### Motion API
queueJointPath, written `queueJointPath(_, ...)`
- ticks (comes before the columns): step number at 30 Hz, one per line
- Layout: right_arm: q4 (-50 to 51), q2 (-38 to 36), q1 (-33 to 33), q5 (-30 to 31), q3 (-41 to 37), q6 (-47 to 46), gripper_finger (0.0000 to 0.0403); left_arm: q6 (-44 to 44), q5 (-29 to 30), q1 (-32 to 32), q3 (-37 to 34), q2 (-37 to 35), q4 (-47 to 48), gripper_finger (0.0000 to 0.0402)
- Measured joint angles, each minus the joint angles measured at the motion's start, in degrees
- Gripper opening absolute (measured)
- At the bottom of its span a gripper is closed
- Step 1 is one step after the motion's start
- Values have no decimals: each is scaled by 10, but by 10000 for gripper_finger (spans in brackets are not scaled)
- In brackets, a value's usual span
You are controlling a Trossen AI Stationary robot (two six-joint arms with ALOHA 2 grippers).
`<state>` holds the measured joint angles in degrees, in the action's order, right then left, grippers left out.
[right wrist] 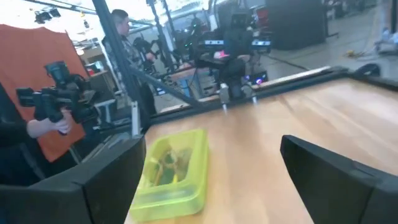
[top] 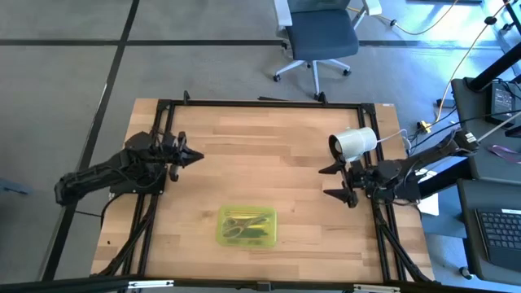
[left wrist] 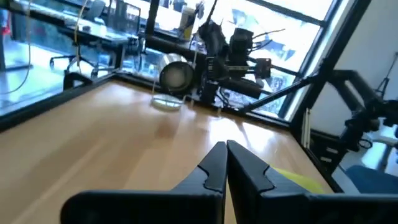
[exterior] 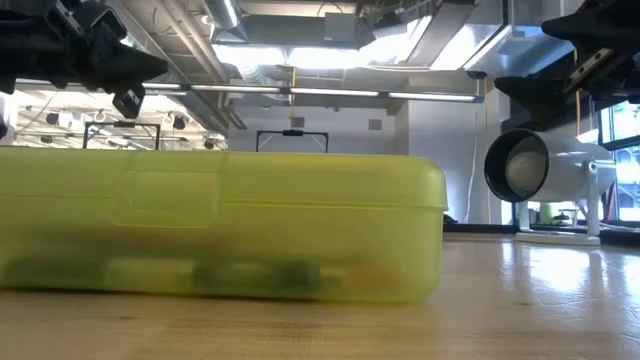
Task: Pick & place school supplies into a supply box
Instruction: Return to Home Position
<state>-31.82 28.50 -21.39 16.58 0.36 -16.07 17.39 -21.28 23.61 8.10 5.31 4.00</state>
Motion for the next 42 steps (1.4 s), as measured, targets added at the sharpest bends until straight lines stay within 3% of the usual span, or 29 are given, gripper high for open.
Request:
queueJointPath(5, 73, -91, 0, 10, 0, 32, 376, -2, -24, 48, 0, -41, 12, 8)
queueJointPath(11, 160, -194, 0, 18, 0, 51, 376, -1, 0, 93, -10, -53, 6, 4)
queueJointPath(17, 234, -285, 0, 19, 0, 60, 376, 28, -3, 116, -66, -53, -78, 6)
queueJointPath(32, 272, -285, 0, 80, 0, 46, 376, -55, 6, 133, -76, -49, -81, 10)
queueJointPath(42, 270, -283, 0, 209, 0, 73, 376, -61, 8, 133, -76, -48, -81, 7)
